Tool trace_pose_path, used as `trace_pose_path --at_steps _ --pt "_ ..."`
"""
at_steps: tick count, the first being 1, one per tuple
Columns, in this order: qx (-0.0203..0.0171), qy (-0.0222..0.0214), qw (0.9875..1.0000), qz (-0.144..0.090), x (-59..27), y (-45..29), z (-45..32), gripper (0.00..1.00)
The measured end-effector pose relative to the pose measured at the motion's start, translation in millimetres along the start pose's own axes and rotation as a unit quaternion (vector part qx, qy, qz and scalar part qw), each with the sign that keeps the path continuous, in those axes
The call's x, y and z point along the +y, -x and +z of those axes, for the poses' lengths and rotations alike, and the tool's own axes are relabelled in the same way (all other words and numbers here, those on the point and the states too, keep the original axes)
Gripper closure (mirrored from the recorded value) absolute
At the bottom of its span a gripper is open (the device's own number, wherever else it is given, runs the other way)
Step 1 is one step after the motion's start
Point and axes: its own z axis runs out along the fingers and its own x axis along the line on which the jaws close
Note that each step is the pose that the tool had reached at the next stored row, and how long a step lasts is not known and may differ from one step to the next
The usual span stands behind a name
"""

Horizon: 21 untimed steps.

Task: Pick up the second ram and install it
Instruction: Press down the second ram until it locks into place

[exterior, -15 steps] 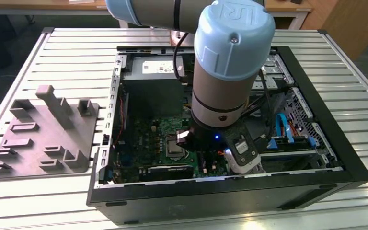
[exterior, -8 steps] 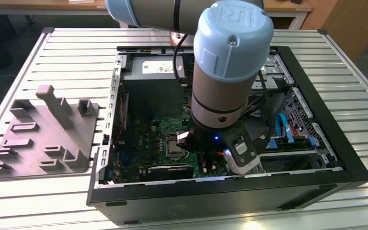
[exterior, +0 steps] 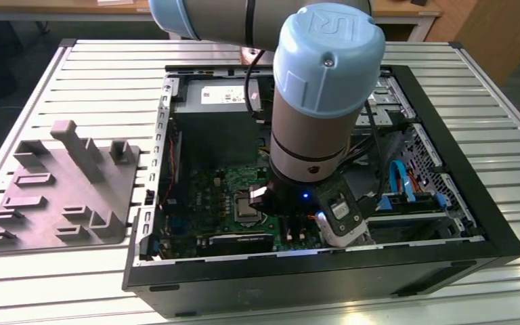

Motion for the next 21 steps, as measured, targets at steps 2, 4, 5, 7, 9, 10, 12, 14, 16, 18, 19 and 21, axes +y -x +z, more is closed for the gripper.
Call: trace_pose_path --at_steps 2,4,5,7,9,10,12,14,16,18,19,21 --pt "0.0000 0.0000 1.0000 0.000 0.0 0.0 0.0 0.90" --pt "0.0000 0.0000 1.0000 0.000 0.0 0.0 -0.4 0.90" --pt "-0.0002 0.0008 1.0000 0.000 0.3 0.1 -1.6 0.90" --pt "-0.0002 0.0007 1.0000 0.000 0.7 0.3 -7.1 0.90" --pt "-0.0001 0.0002 1.0000 0.000 1.0 0.6 -14.3 0.90" --pt "0.0000 0.0001 1.0000 0.000 1.2 0.7 -17.6 0.90" --pt "0.0000 0.0001 1.0000 0.000 1.6 0.9 -24.0 0.90" --pt "0.0000 0.0000 1.0000 0.000 1.9 1.2 -29.5 0.90" --pt "0.0000 0.0000 1.0000 0.000 2.3 1.3 -34.4 0.90" --pt "0.0000 0.0000 1.0000 0.000 2.5 1.5 -37.4 0.90" --pt "0.0000 0.0001 1.0000 0.000 2.5 1.5 -37.3 0.90" --pt "0.0000 0.0001 1.0000 0.000 2.5 1.5 -37.3 0.90"
